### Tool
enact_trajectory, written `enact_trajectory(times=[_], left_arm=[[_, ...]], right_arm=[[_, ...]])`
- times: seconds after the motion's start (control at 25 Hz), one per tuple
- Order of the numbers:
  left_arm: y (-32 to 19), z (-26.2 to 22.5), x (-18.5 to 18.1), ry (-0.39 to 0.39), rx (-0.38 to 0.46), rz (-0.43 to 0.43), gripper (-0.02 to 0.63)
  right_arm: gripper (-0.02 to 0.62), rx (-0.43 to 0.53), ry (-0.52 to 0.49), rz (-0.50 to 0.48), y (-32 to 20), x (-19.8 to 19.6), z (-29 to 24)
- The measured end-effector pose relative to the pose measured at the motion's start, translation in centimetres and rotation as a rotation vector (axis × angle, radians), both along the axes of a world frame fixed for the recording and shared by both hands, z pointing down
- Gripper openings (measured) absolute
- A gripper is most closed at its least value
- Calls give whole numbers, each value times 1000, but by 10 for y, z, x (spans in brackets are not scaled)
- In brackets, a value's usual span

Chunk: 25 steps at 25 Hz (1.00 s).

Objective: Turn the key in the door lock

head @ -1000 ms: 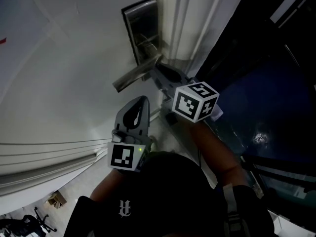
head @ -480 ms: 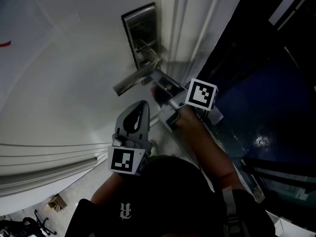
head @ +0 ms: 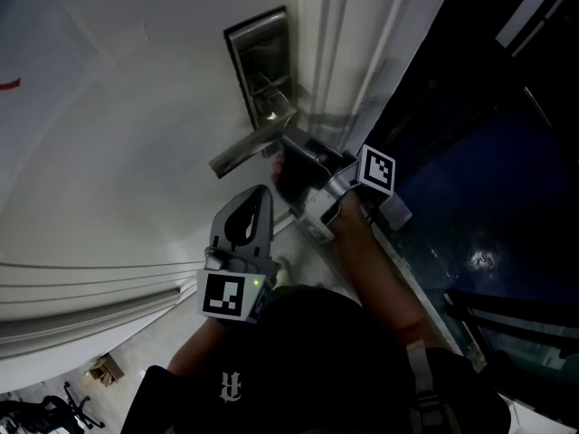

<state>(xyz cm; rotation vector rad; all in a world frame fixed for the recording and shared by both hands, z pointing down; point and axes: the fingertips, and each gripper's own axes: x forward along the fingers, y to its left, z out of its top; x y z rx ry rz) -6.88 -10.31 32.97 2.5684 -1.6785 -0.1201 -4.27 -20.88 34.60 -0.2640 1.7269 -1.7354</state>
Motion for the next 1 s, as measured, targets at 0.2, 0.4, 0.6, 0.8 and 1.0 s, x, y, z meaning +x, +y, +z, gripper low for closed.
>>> enact_trajectory(times=[0.2,0.4,0.6,0.8,1.0], left_arm=[[-3,1,1,3,-9,-5,6],[-3,3,4,3,-14,2,6],[-4,5,7,-2,-23,1,6],[-2,5,10,3,-26,4,6],[0,5,15,8,-25,9,6]], right_arm=[[28,9,-49,-16,0,0,0],[31,33,-72,-16,0,0,-2],[32,61,-68,-3,2,3,-3],[37,36,-51,39,3,17,3],[37,96,55,63,10,27,4]])
